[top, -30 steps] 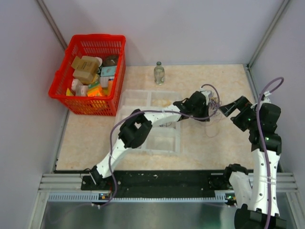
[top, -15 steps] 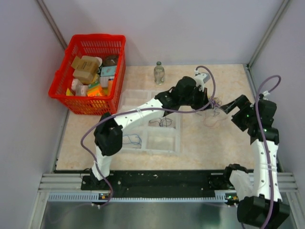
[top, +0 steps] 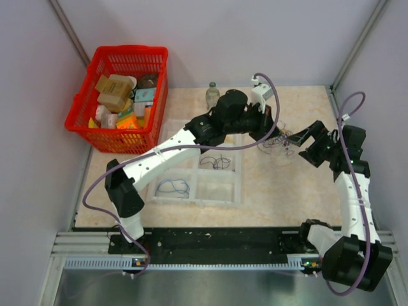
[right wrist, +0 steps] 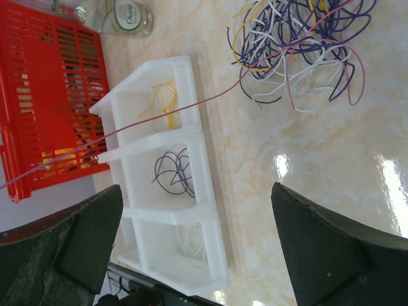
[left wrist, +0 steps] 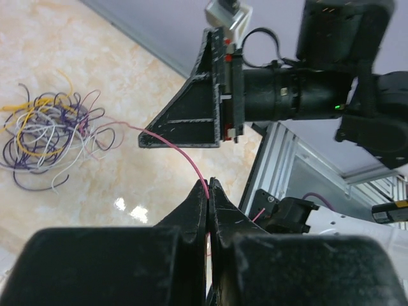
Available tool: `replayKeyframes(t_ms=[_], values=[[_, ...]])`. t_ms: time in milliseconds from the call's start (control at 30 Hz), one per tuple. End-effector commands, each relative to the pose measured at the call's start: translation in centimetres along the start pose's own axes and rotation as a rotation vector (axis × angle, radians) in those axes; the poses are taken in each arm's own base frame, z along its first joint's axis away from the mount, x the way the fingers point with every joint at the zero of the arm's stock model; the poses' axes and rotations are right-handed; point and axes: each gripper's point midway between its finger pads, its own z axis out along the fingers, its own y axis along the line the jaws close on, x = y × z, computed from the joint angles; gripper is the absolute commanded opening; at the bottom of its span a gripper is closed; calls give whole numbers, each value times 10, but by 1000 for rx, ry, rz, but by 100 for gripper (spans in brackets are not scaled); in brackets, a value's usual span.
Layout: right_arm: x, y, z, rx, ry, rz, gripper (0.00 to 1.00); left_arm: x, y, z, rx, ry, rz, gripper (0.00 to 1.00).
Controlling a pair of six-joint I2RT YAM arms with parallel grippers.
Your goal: Untangle the cables
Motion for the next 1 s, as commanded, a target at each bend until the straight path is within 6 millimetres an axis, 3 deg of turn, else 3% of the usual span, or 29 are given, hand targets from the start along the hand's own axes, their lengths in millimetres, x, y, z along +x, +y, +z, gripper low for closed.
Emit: replayKeyframes(t_ms=[0,133,200,233,300,533,700,767,833,967], values=[[-16,22,-6,-86,-56,-22,99,-54,-48,-34,125,-112,65,0],[-2,24,6,-172,2,99,99,-74,-70,-47,190,-150,74,0],[8,36,12,-309,63,233,99,-81,-82,-55,229,-167,78,0],[2,43,13,-393,47,251,99,-83,-85,-58,240,-174,77,0],[3,39,18,-433,63,367,99,-88,-91,-64,253,-191,75,0],[7,11,29,-343,80,457,99,-96,-99,-74,273,-218,71,0],[-3,-1,27,-279,9,497,99,-96,-104,-76,294,-219,67,0],[-6,-16,33,-184,-4,561,98,-97,-107,-78,310,-222,61,0],[-10,-21,40,-155,11,605,94,-97,-111,-78,334,-220,52,0],[-20,-11,49,-199,84,638,81,-98,-121,-82,383,-218,32,0]])
